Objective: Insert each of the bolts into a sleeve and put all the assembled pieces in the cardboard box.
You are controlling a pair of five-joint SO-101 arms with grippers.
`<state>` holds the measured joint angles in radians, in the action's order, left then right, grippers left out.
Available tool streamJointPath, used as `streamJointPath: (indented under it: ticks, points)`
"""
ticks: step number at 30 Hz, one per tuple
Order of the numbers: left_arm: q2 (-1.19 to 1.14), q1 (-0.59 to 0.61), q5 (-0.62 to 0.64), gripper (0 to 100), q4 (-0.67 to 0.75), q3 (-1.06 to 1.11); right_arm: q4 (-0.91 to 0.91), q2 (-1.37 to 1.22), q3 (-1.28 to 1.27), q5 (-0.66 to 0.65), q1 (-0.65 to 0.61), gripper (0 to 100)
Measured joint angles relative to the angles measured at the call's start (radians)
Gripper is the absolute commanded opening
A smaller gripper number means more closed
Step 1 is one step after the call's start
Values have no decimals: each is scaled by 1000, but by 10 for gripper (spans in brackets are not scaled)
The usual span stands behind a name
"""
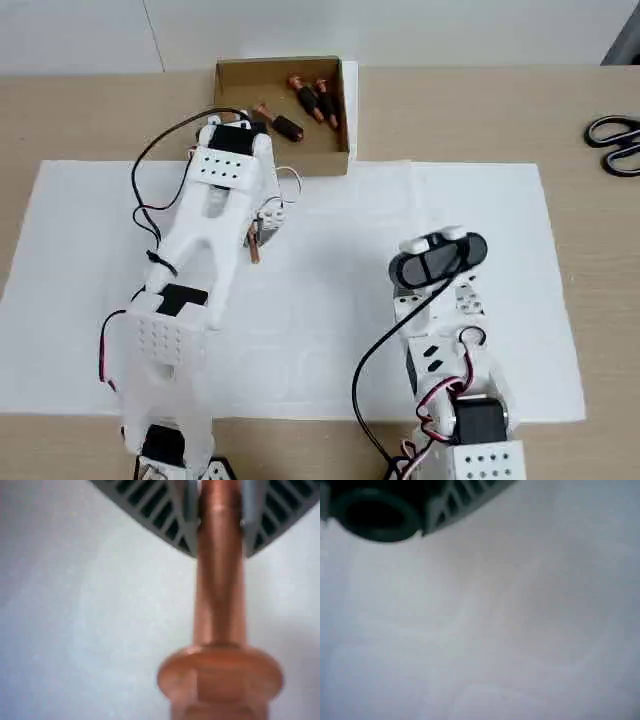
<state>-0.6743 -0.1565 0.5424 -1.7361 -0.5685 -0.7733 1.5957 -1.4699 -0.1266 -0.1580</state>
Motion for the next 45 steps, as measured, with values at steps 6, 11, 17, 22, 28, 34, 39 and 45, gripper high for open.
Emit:
streamJointPath:
  ticks: [6,11,17,22,28,34,39,45]
  points:
    - [0,-2,-2,106,2,5,2,-270,199,0,-14,5]
    - [2,-2,-2,128,3,18,2,-448,295,0,-12,5]
    - [2,0,-2,130,3,77,2,-477,353,0,-15,5]
    - [2,2,-2,130,57,77,2,-479,353,0,-14,5]
    - [2,3,-38,130,160,81,2,-479,353,0,-14,5]
    - [2,9,-81,127,207,81,2,-479,353,0,-17,5]
    - [-25,49,-89,127,253,80,2,-479,353,0,-15,5]
    - [-103,58,-117,126,262,63,2,-479,353,0,-17,5]
